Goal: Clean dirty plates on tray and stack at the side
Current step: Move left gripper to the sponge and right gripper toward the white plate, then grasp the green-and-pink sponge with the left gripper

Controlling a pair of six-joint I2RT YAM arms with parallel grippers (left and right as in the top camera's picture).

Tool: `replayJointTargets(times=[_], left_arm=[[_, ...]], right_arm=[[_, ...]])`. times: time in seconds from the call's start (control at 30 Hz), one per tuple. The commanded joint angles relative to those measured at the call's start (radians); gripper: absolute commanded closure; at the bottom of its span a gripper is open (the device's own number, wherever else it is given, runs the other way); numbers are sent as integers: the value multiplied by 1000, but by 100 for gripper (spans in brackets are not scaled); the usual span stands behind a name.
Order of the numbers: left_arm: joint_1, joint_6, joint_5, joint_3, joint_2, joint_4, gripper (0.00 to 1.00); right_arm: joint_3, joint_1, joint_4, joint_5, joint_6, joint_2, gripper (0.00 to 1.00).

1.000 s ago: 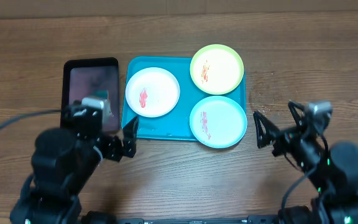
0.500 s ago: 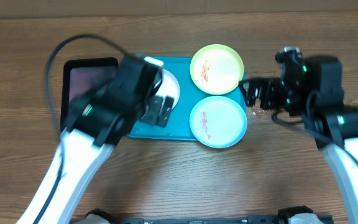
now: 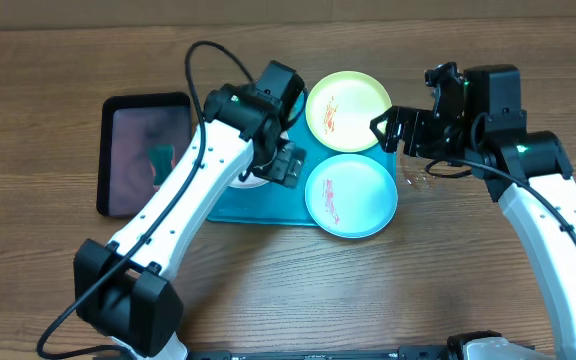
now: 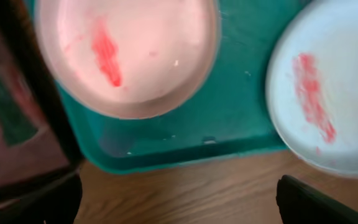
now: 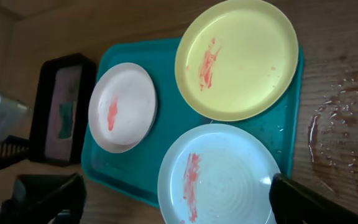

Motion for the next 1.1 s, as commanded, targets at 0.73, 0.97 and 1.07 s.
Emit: replayJointTargets(times=[0.73,0.97,1.07], left_arm=[[373,-451,-229,65,218,18,43],[414,-360,-217,65,295,53,46],[420,-347,-201,65,311,63,48]], right_arm=[[27,254,154,232,200,243,18],[27,254,143,239,199,243,18],[27,254,143,239,199,243,18]])
